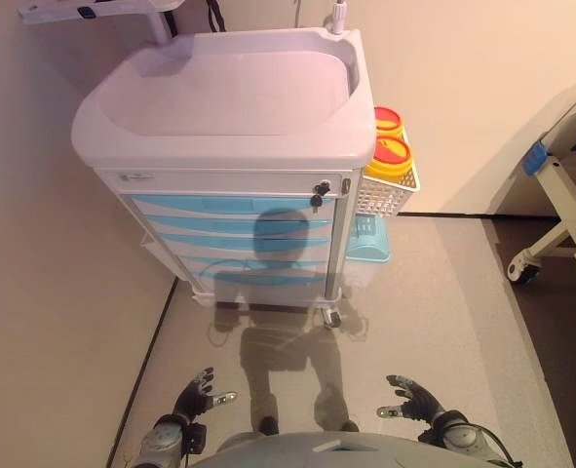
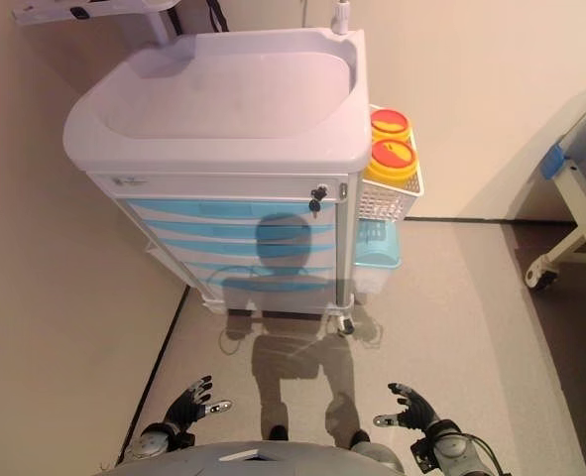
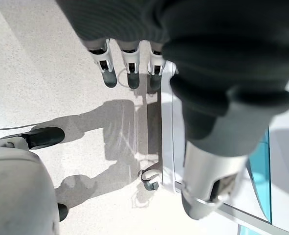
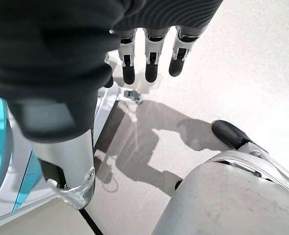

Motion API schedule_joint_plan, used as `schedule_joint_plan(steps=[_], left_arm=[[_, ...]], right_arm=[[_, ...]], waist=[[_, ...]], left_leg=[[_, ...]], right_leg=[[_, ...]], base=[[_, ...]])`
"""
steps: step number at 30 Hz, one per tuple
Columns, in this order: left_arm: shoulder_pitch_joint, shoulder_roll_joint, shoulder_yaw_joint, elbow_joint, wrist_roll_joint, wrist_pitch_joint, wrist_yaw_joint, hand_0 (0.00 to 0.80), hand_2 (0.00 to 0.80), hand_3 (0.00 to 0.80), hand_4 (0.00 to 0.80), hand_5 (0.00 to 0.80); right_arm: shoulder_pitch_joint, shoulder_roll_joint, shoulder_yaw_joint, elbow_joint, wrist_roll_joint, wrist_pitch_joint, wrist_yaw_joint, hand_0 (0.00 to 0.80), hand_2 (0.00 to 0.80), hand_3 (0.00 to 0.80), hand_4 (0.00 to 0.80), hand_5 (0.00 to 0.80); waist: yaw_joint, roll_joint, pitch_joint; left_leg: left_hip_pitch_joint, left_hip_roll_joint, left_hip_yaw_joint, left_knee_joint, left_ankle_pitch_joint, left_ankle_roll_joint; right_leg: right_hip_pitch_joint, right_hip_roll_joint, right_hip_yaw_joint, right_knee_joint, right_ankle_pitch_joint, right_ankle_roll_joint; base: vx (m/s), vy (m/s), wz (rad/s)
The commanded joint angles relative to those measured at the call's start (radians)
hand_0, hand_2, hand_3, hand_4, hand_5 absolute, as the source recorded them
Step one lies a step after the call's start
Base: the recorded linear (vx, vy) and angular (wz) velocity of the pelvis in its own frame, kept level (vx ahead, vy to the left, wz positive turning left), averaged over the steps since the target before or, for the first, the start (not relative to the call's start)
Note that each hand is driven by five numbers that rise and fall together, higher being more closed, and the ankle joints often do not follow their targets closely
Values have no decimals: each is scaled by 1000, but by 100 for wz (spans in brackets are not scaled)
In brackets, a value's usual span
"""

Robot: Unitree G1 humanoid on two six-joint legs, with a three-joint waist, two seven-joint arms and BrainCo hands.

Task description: Open the drawer and pick up the medicine

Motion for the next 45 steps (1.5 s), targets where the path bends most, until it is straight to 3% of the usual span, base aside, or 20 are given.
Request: schedule_joint_plan(steps=[1,13,21,22,23,27,33,39,45], left_arm=[[-50,19,6,42,-13,-13,-25,0,0,0,0,0],[-43,18,29,39,-80,-19,-10,0,0,0,0,0],[-34,28,137,45,-254,-35,-14,0,0,0,0,0],[-37,30,153,56,-299,-20,-43,0,0,0,0,0],[-43,34,160,57,-286,-112,-15,0,0,0,0,0],[-86,36,164,14,-413,-145,-38,0,0,0,0,0],[-152,37,166,-75,-633,-184,-102,0,0,0,0,0],[-221,43,159,-217,-859,-216,-190,0,0,0,0,0],[-294,61,143,-354,-1015,-230,-249,0,0,0,0,0]], right_arm=[[-65,25,25,50,-11,-34,2,0,0,0,0,0],[-62,22,17,51,-1,-29,1,0,0,0,0,0],[-56,18,-4,44,17,-16,-8,0,0,0,0,0],[-57,15,-9,48,32,-25,-7,0,0,0,0,0],[-60,12,-12,49,55,-34,-10,0,0,0,0,0],[-80,9,-15,6,108,-48,-37,0,0,0,0,0],[-126,4,12,-52,76,-59,-94,0,0,0,0,0],[-178,-14,30,-88,78,-49,-117,0,0,0,0,0],[-196,-28,43,-110,121,-48,-102,0,0,0,0,0]], waist=[[20,-39,1],[23,-39,8],[32,-42,34],[36,-45,43],[37,-45,60],[24,-41,138],[2,-49,257],[-13,-72,328],[-30,-116,365]], left_leg=[[-20,-71,2,25,-106,55],[-24,-72,-8,36,-110,60],[-62,-88,-26,96,-137,82],[-77,-92,-28,110,-141,88],[-94,-93,-30,124,-143,92],[-168,-100,-19,188,-154,106],[-343,-94,37,320,-161,121],[-502,-74,81,425,-180,135],[-603,-62,88,500,-207,143]], right_leg=[[-36,-50,-32,77,-53,55],[-41,-53,-29,102,-65,53],[-76,-72,-18,152,-81,52],[-90,-74,-17,161,-82,51],[-106,-77,-17,176,-84,49],[-203,-92,-4,257,-94,43],[-397,-100,38,387,-94,34],[-565,-71,79,456,-76,25],[-656,-32,111,484,-56,22]], base=[[0,0,0],[15,8,0],[56,34,1],[-43,13,-2],[-61,27,-2],[-120,76,0],[-135,111,-18],[-97,98,-23],[-18,29,-16]])
